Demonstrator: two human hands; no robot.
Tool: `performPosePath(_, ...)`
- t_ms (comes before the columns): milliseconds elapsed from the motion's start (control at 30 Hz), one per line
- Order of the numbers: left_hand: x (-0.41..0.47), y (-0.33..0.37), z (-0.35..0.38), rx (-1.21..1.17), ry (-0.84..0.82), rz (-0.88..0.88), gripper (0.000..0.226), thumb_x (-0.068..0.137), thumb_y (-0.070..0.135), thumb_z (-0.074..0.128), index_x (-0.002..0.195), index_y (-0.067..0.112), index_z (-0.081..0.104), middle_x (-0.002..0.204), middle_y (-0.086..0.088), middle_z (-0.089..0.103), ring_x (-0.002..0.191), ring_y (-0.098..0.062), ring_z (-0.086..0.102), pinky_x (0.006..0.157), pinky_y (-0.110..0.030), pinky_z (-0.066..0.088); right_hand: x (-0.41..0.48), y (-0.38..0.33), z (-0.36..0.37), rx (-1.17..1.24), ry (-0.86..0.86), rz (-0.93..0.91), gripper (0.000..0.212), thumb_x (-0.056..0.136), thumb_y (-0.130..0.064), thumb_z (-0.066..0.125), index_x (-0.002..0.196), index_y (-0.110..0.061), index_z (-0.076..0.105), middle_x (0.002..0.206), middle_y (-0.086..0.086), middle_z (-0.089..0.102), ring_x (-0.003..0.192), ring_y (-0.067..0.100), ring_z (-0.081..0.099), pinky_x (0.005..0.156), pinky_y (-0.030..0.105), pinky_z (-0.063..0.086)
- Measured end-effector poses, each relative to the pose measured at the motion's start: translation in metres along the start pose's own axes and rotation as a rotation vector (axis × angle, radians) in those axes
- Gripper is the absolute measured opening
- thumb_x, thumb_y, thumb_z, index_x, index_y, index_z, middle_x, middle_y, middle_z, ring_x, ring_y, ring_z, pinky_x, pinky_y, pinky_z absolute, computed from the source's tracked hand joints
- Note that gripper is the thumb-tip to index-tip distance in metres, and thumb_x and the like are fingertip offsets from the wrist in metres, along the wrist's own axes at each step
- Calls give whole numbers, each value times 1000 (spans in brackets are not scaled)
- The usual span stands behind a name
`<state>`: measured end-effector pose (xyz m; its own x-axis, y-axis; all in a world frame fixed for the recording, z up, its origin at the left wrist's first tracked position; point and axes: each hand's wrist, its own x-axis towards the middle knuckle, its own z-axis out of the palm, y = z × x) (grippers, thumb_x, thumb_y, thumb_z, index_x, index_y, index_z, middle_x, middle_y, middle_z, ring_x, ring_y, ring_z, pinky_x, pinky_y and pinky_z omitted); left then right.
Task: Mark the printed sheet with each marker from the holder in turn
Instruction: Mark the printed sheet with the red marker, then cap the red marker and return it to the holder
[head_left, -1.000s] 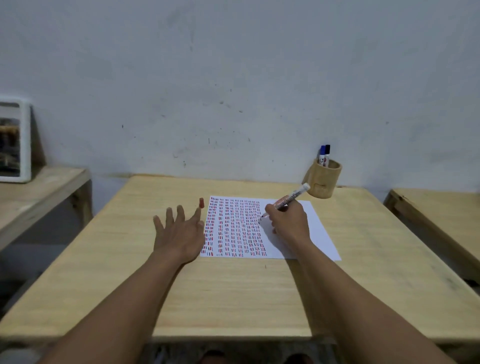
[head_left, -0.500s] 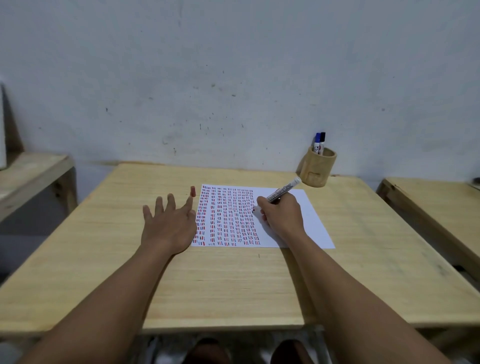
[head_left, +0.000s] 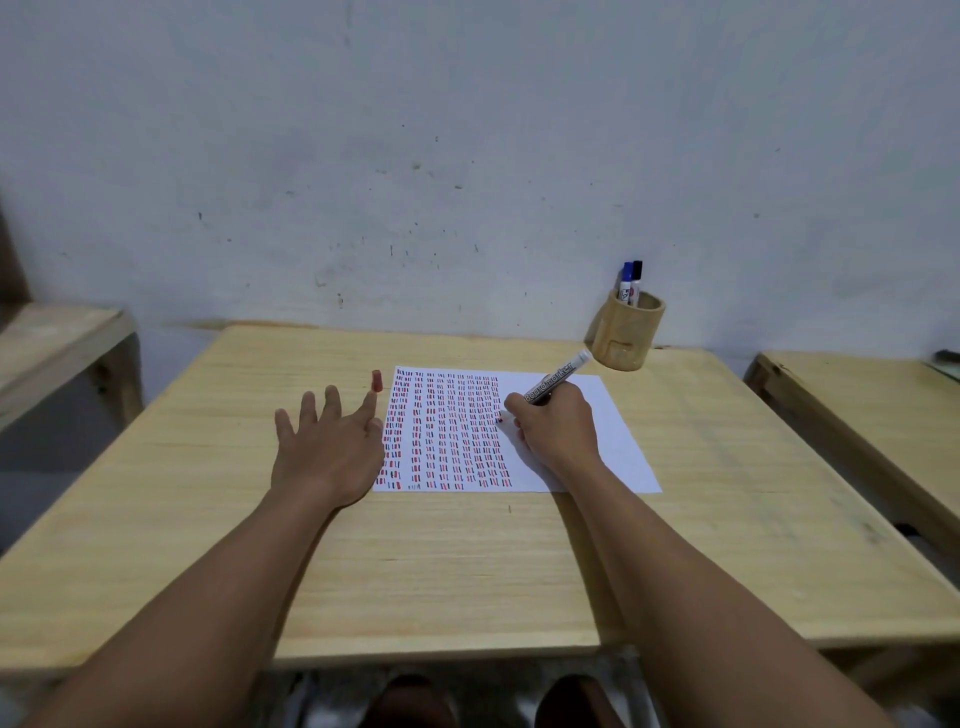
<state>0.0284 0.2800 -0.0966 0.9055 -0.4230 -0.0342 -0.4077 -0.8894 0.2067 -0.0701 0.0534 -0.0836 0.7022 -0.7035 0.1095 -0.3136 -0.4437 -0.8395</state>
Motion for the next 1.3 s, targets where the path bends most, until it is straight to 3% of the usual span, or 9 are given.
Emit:
performPosePath(200, 0, 2, 0, -65, 36, -24, 56, 103, 41, 21, 159, 33, 20, 169, -11, 13, 156, -34, 3, 123, -57, 1, -1, 0, 0, 34, 3, 19, 35, 81, -29, 67, 78, 6, 68, 74, 16, 73, 62, 21, 63, 54, 29, 43)
performPosePath(367, 13, 12, -15, -304, 319, -119, 43, 100, 30, 40, 140, 18, 47, 136, -13, 59, 127, -37, 52, 105, -50, 37, 4, -6, -5, 166, 31, 34, 35, 78, -41, 66, 90, -9, 70, 83, 5, 75, 79, 24, 71, 70, 36, 54)
performPosePath(500, 38, 12, -26, -334, 261, 46, 52, 103, 24, 45, 154, 22, 35, 140, -13, 54, 129, -34, 52, 99, -42, 44, 3, -22, -10, 297, -24, 19, 35, 83, -37, 76, 95, -5, 66, 71, 2, 67, 60, 19, 58, 61, 36, 48)
performPosePath(567, 47, 9, -24, -259, 209, 130, 48, 103, 21, 47, 152, 21, 43, 134, -13, 60, 126, -34, 55, 96, -40, 46, 0, -31, -14, 411, -63, 57, 27, 88, -28, 77, 95, -4, 66, 69, 3, 65, 55, 17, 54, 55, 32, 49)
performPosePath(800, 39, 11, -25, -361, 333, 103, 24, 95, 8, 59, 113, 13, 75, 106, -6, 76, 98, -28, 69, 82, -33, 54, -11, -44, -19, 695, -170, 242, 16, 93, -14, 62, 83, -4, 68, 66, 5, 59, 52, 14, 54, 53, 24, 51)
performPosePath(967, 18, 48, -51, -798, 287, 87, 9, 87, 20, 75, 95, 17, 79, 90, 2, 76, 85, -14, 69, 68, -14, 44, -21, -50, -21, 759, -174, 242, 15, 93, -15, 67, 81, -7, 68, 60, 1, 60, 50, 9, 55, 52, 21, 50)
performPosePath(1033, 10, 60, -59, -901, 242, 108, 10, 85, 20, 77, 94, 17, 79, 91, 2, 79, 87, -10, 71, 75, -18, 48, -24, -54, -24, 791, -169, 232, 13, 93, -15, 68, 83, -6, 68, 62, 2, 60, 51, 9, 55, 51, 20, 51)
performPosePath(1167, -2, 75, -66, -1044, 165, 108, 6, 87, 18, 73, 90, 21, 77, 87, 5, 79, 68, -14, 59, 62, -23, 46, -28, -62, -34, 852, -119, 206, 13, 92, -14, 69, 90, -1, 69, 67, 4, 62, 56, 11, 57, 53, 21, 54)
performPosePath(1300, -8, 85, -69, -1120, 98, 114, 8, 90, 15, 71, 94, 16, 78, 100, -10, 79, 77, -16, 61, 67, -28, 47, -28, -65, -43, 879, -112, 178, 12, 92, -15, 69, 90, -3, 69, 69, 5, 62, 56, 11, 58, 53, 22, 53)
